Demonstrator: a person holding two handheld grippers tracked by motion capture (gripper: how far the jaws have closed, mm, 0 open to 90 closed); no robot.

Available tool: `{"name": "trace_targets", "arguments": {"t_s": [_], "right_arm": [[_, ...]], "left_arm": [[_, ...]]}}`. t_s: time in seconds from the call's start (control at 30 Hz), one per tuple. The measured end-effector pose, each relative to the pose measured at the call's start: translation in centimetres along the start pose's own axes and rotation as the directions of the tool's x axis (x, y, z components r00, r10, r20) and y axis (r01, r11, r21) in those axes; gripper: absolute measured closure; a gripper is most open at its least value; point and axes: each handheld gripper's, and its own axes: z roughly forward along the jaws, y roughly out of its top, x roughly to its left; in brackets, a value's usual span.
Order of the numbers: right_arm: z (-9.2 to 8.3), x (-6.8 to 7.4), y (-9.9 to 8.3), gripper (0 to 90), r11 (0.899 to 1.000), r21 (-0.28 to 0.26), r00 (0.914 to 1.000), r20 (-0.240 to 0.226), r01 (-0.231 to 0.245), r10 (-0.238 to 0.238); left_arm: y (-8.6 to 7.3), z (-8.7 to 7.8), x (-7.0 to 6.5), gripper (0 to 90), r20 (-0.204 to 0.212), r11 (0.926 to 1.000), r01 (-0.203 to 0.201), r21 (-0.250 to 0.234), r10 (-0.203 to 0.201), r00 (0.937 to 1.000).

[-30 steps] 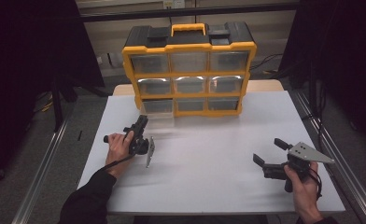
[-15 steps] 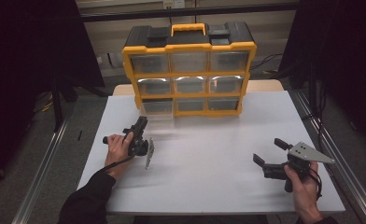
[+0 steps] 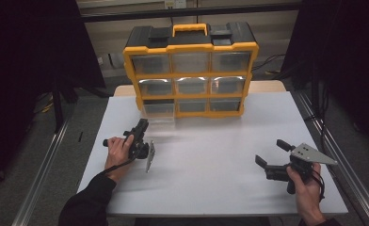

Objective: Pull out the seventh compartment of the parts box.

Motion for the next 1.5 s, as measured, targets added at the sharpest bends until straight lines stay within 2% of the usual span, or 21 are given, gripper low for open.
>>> {"name": "trace_targets", "arguments": {"t_s": [0.3, 0.4, 0.43, 0.53, 0.63, 0.7, 0.73, 0.77, 0.97, 1.0, 1.03, 1.1, 1.13, 1.2, 1.23, 1.27, 1.3, 1.33, 1.4, 1.47, 1.5], "right_arm": [[0.0, 0.0, 0.0, 0.4, 1.000, -0.001, 1.0000, -0.001, 0.001, -0.001], [0.0, 0.0, 0.0, 0.4, 1.000, -0.001, 1.0000, -0.004, 0.000, 0.000], [0.0, 0.0, 0.0, 0.4, 1.000, -0.001, 1.0000, -0.001, -0.001, 0.001], [0.0, 0.0, 0.0, 0.4, 1.000, -0.001, 1.0000, -0.001, 0.000, 0.000], [0.0, 0.0, 0.0, 0.4, 1.000, -0.002, 1.0000, 0.000, 0.001, -0.001], [0.0, 0.0, 0.0, 0.4, 1.000, -0.002, 1.0000, -0.001, 0.001, -0.001], [0.0, 0.0, 0.0, 0.4, 1.000, -0.001, 1.0000, 0.000, 0.002, -0.002], [0.0, 0.0, 0.0, 0.4, 1.000, -0.002, 1.0000, 0.000, 0.003, -0.003], [0.0, 0.0, 0.0, 0.4, 1.000, -0.001, 1.0000, -0.002, 0.001, -0.001], [0.0, 0.0, 0.0, 0.4, 1.000, 0.000, 1.0000, -0.004, 0.002, -0.002], [0.0, 0.0, 0.0, 0.4, 1.000, -0.002, 1.0000, -0.002, 0.003, -0.003], [0.0, 0.0, 0.0, 0.4, 1.000, -0.002, 1.0000, -0.001, 0.003, -0.003], [0.0, 0.0, 0.0, 0.4, 1.000, -0.002, 1.0000, -0.001, 0.004, -0.004], [0.0, 0.0, 0.0, 0.4, 1.000, 0.001, 1.0000, -0.001, 0.000, 0.000], [0.0, 0.0, 0.0, 0.4, 1.000, 0.000, 1.0000, -0.003, 0.001, -0.001], [0.0, 0.0, 0.0, 0.4, 1.000, 0.002, 1.0000, -0.003, -0.002, 0.002], [0.0, -0.1, 0.0, 0.4, 1.000, 0.001, 1.0000, 0.000, -0.004, 0.004], [0.0, -0.1, 0.0, 0.4, 1.000, 0.000, 1.0000, 0.000, -0.004, 0.004], [0.1, -0.1, 0.0, 0.4, 1.000, 0.001, 1.0000, 0.000, -0.006, 0.006], [0.1, -0.2, 0.0, 0.4, 1.000, 0.002, 1.0000, -0.002, -0.007, 0.007], [0.1, -0.2, 0.0, 0.4, 1.000, 0.001, 1.0000, -0.001, -0.007, 0.007]], "left_arm": [[-0.2, 0.0, -0.1, 78.7, 0.023, 1.0000, -0.008, 0.001, 0.008, 0.9997], [-0.3, 0.0, -0.1, 78.7, 0.020, 0.9998, 0.019, 0.004, -0.019, 0.9996], [-0.3, 0.2, -0.2, 78.6, 0.017, 0.9991, 0.035, -0.022, -0.035, 0.9993], [-0.2, 0.0, -0.1, 78.4, 0.026, 0.9999, 0.015, -0.007, -0.015, 0.9996], [-0.2, 0.1, -0.1, 78.2, 0.029, 0.9992, 0.035, -0.017, -0.035, 0.9990], [-0.2, 0.0, 0.1, 78.2, 0.036, 0.9999, 0.013, -0.008, -0.013, 0.9993], [-0.3, 0.0, -0.1, 78.1, 0.030, 0.9990, 0.043, -0.008, -0.043, 0.9986], [-0.3, -0.1, 0.0, 78.0, 0.035, 0.9995, 0.030, 0.009, -0.031, 0.9989], [-0.2, 0.0, 0.0, 72.1, 0.053, 0.9972, 0.074, 0.002, -0.074, 0.9958], [-0.2, 0.0, -0.1, 70.3, 0.052, 0.9944, 0.105, 0.010, -0.105, 0.9930], [-0.3, 0.1, 0.1, 67.2, 0.052, 0.9956, 0.093, 0.015, -0.093, 0.9943], [-0.3, 0.2, 0.0, 62.2, 0.064, 0.9882, 0.153, 0.001, -0.153, 0.9862], [-0.2, 0.2, 0.2, 58.8, 0.059, 0.9898, 0.142, 0.011, -0.142, 0.9881], [-0.1, 0.3, 0.0, 48.4, 0.040, 0.9775, 0.211, -0.007, -0.210, 0.9768], [0.0, 0.1, 0.3, 46.6, 0.060, 0.9817, 0.189, 0.020, -0.190, 0.9800], [0.0, 0.2, 0.4, 42.2, 0.065, 0.9775, 0.210, 0.022, -0.211, 0.9754], [0.1, 0.4, 0.1, 36.7, 0.043, 0.9657, 0.260, 0.001, -0.259, 0.9648], [0.1, 0.1, 0.5, 33.2, 0.054, 0.9741, 0.222, 0.041, -0.224, 0.9730], [0.1, 0.3, 0.5, 25.9, 0.066, 0.9525, 0.303, 0.033, -0.304, 0.9502], [0.1, 0.3, 0.7, 17.4, 0.061, 0.9364, 0.347, 0.055, -0.350, 0.9349], [0.1, 0.1, 0.8, 15.0, 0.069, 0.9237, 0.376, 0.071, -0.381, 0.9220]]}}
